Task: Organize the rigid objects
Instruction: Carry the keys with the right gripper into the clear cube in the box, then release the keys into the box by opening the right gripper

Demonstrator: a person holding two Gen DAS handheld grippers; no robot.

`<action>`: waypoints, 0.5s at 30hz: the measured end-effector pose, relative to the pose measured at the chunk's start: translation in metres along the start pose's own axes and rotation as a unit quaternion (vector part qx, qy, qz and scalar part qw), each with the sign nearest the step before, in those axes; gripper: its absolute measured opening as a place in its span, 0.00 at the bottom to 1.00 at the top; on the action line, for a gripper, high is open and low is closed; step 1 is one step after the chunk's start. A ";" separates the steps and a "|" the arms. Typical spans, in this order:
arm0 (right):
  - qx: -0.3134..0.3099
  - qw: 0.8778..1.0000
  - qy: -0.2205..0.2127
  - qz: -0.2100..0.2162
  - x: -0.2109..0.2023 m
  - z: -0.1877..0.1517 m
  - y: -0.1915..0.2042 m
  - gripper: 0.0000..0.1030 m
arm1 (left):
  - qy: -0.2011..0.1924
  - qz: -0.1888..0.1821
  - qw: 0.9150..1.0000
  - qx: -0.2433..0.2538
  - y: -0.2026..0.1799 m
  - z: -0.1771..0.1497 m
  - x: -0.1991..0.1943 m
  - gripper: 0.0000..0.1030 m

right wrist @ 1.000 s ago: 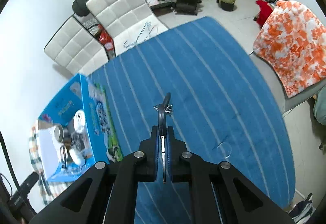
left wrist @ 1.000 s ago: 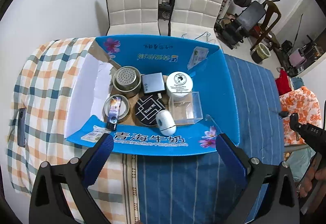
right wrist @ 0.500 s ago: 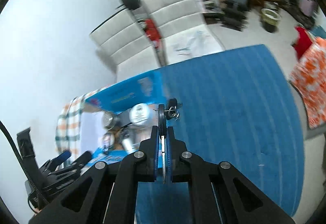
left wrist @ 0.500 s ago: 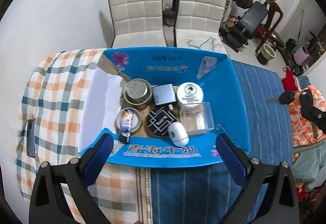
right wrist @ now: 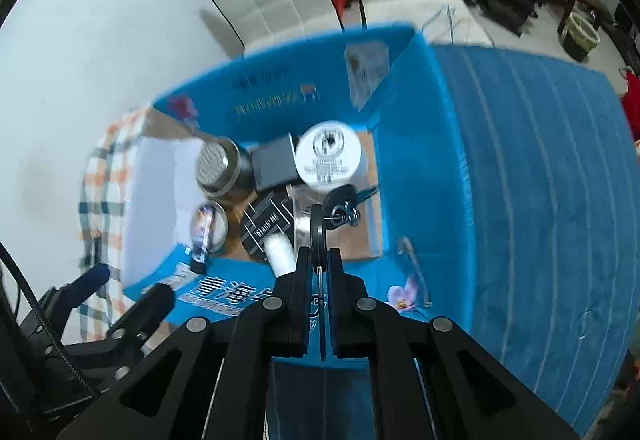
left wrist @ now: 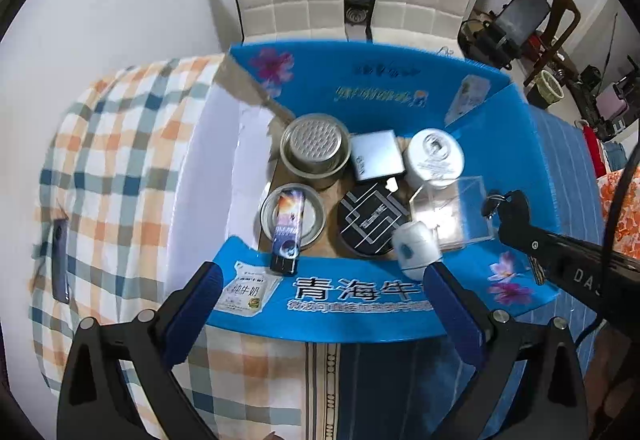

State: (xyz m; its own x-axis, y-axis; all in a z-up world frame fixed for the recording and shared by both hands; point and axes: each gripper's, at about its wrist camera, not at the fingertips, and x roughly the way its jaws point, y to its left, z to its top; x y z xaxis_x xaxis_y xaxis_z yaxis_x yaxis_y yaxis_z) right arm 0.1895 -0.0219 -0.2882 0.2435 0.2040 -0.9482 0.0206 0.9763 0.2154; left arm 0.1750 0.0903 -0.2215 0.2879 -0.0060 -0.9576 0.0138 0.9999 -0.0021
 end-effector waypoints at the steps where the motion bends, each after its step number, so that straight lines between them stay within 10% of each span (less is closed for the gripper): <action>1: -0.002 1.000 0.006 -0.004 0.007 -0.001 0.002 0.07 | 0.009 0.001 1.000 -0.002 0.003 -0.001 0.006 1.00; 15: -0.044 0.994 0.044 -0.085 0.061 -0.006 0.021 0.09 | 0.024 0.008 1.000 -0.012 0.026 -0.002 0.021 1.00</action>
State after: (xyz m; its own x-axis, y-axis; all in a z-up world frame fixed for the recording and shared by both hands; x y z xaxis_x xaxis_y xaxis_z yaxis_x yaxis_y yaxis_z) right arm 0.1993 0.0116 -0.3430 0.1581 0.0382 -0.9867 -0.0315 0.9989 0.0337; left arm 0.1793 0.1163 -0.2422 0.2422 0.0096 -0.9702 -0.0143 0.9999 0.0063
